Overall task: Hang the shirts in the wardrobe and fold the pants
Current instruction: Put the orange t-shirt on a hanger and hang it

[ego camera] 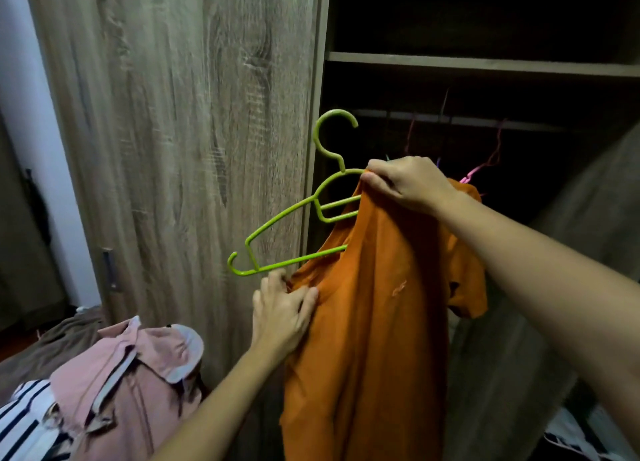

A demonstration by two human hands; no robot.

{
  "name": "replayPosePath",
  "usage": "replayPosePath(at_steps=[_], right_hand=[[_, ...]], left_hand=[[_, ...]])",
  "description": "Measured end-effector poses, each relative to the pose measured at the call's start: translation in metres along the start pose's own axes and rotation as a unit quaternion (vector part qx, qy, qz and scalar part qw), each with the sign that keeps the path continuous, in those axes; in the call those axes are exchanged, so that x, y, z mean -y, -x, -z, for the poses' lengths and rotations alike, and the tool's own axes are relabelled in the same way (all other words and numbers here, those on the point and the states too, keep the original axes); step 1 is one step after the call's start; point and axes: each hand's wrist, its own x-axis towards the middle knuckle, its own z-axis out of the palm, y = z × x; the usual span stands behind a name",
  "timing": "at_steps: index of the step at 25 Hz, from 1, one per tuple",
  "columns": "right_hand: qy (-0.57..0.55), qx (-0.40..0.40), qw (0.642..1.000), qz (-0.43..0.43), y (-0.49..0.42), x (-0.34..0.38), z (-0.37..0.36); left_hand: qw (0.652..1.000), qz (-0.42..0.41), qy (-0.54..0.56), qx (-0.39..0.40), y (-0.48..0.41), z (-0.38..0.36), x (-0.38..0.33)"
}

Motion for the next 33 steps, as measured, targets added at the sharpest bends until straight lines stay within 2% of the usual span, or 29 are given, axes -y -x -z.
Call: replayPosePath(at_steps=[2, 3, 4, 5, 7, 9, 13, 15, 16, 18, 20, 21, 23, 26, 27, 28, 30, 31, 32, 33], right_hand=[[0.004, 0.0, 1.0, -0.012, 0.006, -0.008, 0.004], [0.01, 0.005, 1.0, -0.017, 0.011, -0.015, 0.006], [0.019, 0.013, 1.0, -0.016, 0.018, -0.02, 0.006], [0.024, 0.026, 0.999, -0.014, 0.026, -0.026, 0.004], [0.019, 0.058, 0.998, -0.024, 0.042, -0.035, 0.0], [0.011, 0.083, 0.996, -0.032, 0.058, -0.042, -0.006], [0.019, 0.104, 0.994, -0.041, 0.07, -0.035, -0.023], [0.011, 0.107, 0.992, -0.073, 0.068, -0.025, -0.032], [-0.008, 0.106, 0.989, -0.101, 0.069, -0.022, -0.036], [-0.081, 0.105, 0.977, -0.165, 0.077, -0.022, -0.04], [-0.169, 0.104, 0.957, -0.21, 0.089, -0.026, -0.041], [-0.2, 0.099, 0.95, -0.22, 0.093, -0.028, -0.042], [-0.244, 0.074, 0.939, -0.233, 0.096, -0.026, -0.042], [-0.297, 0.02, 0.909, -0.293, 0.085, -0.023, -0.042], [-0.279, 0.032, 0.903, -0.326, 0.081, -0.025, -0.043], [-0.249, 0.083, 0.893, -0.366, 0.078, -0.029, -0.044], [-0.205, 0.213, 0.841, -0.453, 0.075, -0.035, -0.048], [-0.214, 0.248, 0.818, -0.474, 0.077, -0.037, -0.049], [-0.252, 0.242, 0.81, -0.47, 0.08, -0.039, -0.049], [-0.305, 0.205, 0.817, -0.444, 0.084, -0.04, -0.051]], left_hand=[[0.98, 0.134, 0.098, 0.111, -0.008, -0.004, 0.01], [0.962, 0.174, 0.163, 0.136, -0.015, -0.003, 0.016], [0.947, 0.188, 0.203, 0.163, -0.023, 0.0, 0.022], [0.945, 0.179, 0.197, 0.192, -0.031, 0.006, 0.028], [0.944, 0.152, 0.15, 0.253, -0.049, 0.019, 0.032], [0.94, 0.147, 0.129, 0.279, -0.063, 0.029, 0.031], [0.943, 0.146, 0.056, 0.294, -0.101, 0.039, 0.002], [0.953, 0.128, 0.022, 0.275, -0.12, 0.045, -0.028], [0.961, 0.101, 0.027, 0.258, -0.127, 0.047, -0.039], [0.961, -0.012, 0.068, 0.268, -0.136, 0.053, -0.043], [0.935, -0.103, 0.135, 0.311, -0.139, 0.061, -0.031], [0.924, -0.114, 0.181, 0.317, -0.138, 0.065, -0.025], [0.92, -0.088, 0.24, 0.298, -0.14, 0.063, -0.016], [0.932, -0.069, 0.242, 0.261, -0.144, 0.054, -0.008], [0.928, -0.055, 0.269, 0.25, -0.143, 0.053, -0.006], [0.925, -0.043, 0.291, 0.24, -0.142, 0.054, -0.004], [0.924, -0.04, 0.302, 0.232, -0.14, 0.055, 0.0], [0.924, -0.041, 0.304, 0.229, -0.139, 0.056, 0.003], [0.925, -0.039, 0.307, 0.221, -0.139, 0.058, 0.006], [0.926, -0.032, 0.314, 0.204, -0.139, 0.06, 0.01]])
